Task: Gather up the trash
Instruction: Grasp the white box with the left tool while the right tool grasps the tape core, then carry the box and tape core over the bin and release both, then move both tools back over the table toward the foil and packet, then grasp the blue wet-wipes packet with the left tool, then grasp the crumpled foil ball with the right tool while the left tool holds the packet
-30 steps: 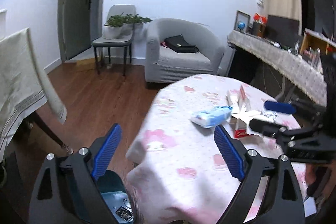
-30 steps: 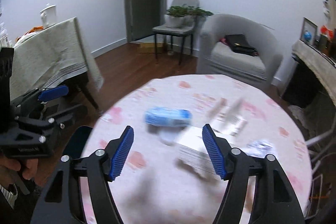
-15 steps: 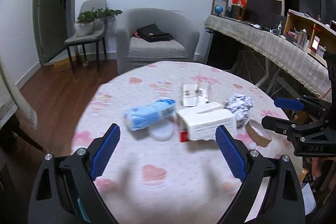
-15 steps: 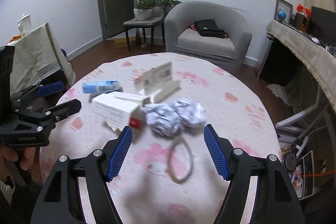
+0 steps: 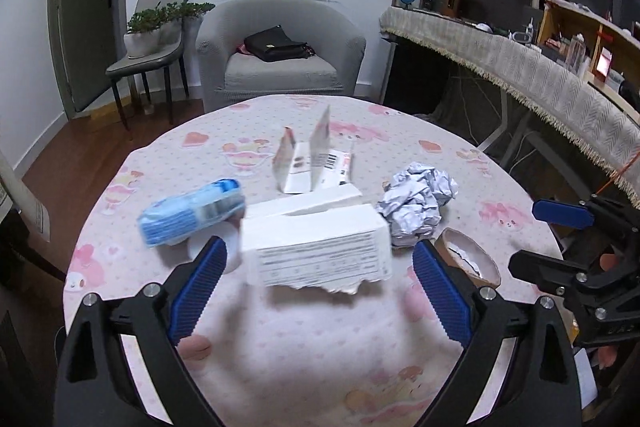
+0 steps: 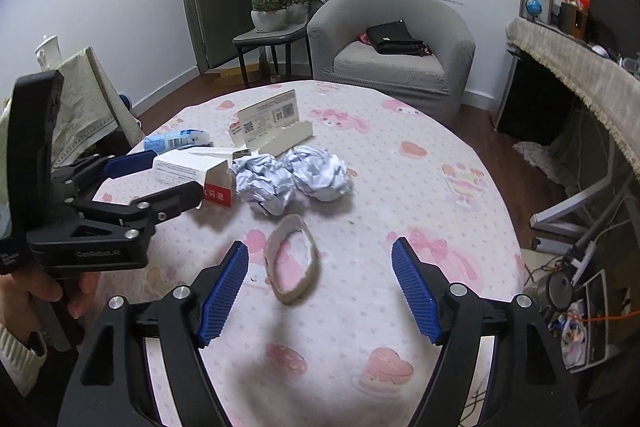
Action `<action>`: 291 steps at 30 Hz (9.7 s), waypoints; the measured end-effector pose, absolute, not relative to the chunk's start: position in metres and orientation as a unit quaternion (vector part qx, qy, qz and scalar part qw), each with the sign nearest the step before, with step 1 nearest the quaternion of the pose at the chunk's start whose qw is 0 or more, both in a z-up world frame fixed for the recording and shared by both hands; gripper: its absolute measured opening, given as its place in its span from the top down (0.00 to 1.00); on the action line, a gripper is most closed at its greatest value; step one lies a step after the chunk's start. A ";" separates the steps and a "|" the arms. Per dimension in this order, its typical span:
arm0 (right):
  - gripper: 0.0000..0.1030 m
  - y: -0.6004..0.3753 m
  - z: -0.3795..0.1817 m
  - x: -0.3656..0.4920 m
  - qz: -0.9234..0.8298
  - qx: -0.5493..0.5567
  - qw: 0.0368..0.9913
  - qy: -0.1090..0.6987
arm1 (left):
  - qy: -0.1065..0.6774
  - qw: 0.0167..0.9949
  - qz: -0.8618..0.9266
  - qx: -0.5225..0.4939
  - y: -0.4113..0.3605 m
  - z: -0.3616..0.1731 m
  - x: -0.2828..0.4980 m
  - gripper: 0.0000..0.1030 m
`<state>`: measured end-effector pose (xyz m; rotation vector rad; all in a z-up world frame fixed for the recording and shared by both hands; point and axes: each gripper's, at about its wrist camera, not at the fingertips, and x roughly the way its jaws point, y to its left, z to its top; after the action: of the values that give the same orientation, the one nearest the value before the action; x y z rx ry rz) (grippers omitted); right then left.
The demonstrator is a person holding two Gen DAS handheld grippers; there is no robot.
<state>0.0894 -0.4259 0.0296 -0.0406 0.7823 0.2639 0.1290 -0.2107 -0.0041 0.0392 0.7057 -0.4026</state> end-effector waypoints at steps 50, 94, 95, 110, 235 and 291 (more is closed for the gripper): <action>0.69 -0.352 -0.002 0.124 0.119 -0.063 0.882 0.452 | 0.320 0.931 -0.171 -0.041 -0.123 0.020 0.123 0.23; 0.69 -0.074 0.017 0.134 0.318 -0.079 0.860 0.392 | 0.413 0.907 -0.008 -0.078 0.123 -0.062 0.101 0.23; 0.69 -0.070 0.015 0.135 0.320 -0.079 0.857 0.395 | 0.420 0.904 -0.005 -0.077 0.126 -0.067 0.101 0.23; 0.69 0.004 -0.021 0.136 0.347 -0.106 0.823 0.436 | 0.535 0.843 -0.003 -0.055 0.156 -0.156 0.094 0.22; 0.27 -0.309 0.021 0.129 0.185 -0.004 0.903 0.389 | 0.301 0.945 -0.124 -0.034 -0.066 0.043 0.132 0.08; 0.35 -0.379 0.002 0.147 0.135 0.082 0.897 0.412 | 0.362 0.921 -0.143 0.015 -0.138 0.002 0.184 0.27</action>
<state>0.1470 -0.3787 0.0016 0.1706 0.8528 0.2804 0.1842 -0.1381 0.0023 0.0310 0.7430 -0.2938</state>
